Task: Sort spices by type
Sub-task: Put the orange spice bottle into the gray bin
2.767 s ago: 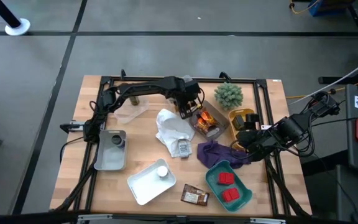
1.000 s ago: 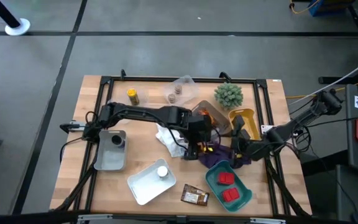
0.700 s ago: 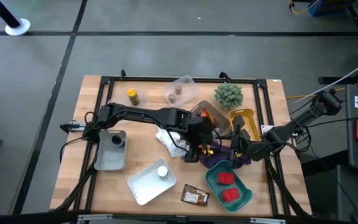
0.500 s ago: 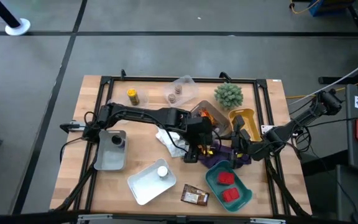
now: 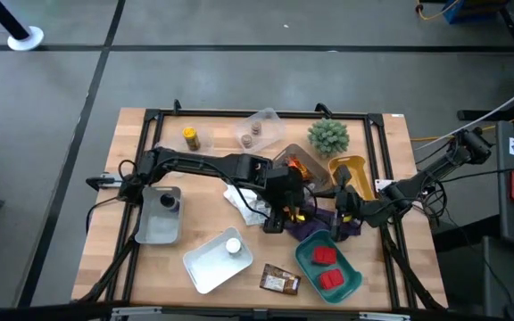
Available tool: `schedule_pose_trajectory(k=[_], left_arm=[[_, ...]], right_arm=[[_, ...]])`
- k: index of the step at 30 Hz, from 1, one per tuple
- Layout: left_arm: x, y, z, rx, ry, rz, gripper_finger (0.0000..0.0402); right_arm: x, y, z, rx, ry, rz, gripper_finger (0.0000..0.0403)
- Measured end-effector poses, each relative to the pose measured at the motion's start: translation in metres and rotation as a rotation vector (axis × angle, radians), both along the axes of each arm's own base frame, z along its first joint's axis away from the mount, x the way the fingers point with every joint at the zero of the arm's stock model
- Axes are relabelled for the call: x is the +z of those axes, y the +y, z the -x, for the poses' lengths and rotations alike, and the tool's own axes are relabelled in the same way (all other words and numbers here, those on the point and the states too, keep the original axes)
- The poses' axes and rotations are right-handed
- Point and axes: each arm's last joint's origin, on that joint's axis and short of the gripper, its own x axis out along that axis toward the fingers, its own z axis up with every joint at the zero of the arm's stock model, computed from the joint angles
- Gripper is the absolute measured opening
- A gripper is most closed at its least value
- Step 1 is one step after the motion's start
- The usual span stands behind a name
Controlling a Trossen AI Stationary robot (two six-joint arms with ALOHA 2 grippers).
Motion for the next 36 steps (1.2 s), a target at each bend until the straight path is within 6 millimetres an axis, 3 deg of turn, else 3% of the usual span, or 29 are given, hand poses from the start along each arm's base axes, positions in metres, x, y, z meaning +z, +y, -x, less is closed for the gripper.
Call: schedule_pose_trajectory(k=[11,19,36], left_arm=[[0.042,0.008,0.019,0.129,-0.129,-0.121,0.0157],[0.055,0.010,0.019,0.164,-0.234,-0.186,0.0157],[0.067,0.006,0.011,0.118,-0.390,-0.218,0.0157]], right_arm=[[0.023,-0.009,0.014,-0.010,-0.114,-0.097,0.0262],[0.026,-0.010,0.015,-0.007,-0.134,-0.075,0.0262],[0.052,-0.011,0.013,-0.029,-0.335,0.063,0.0262]])
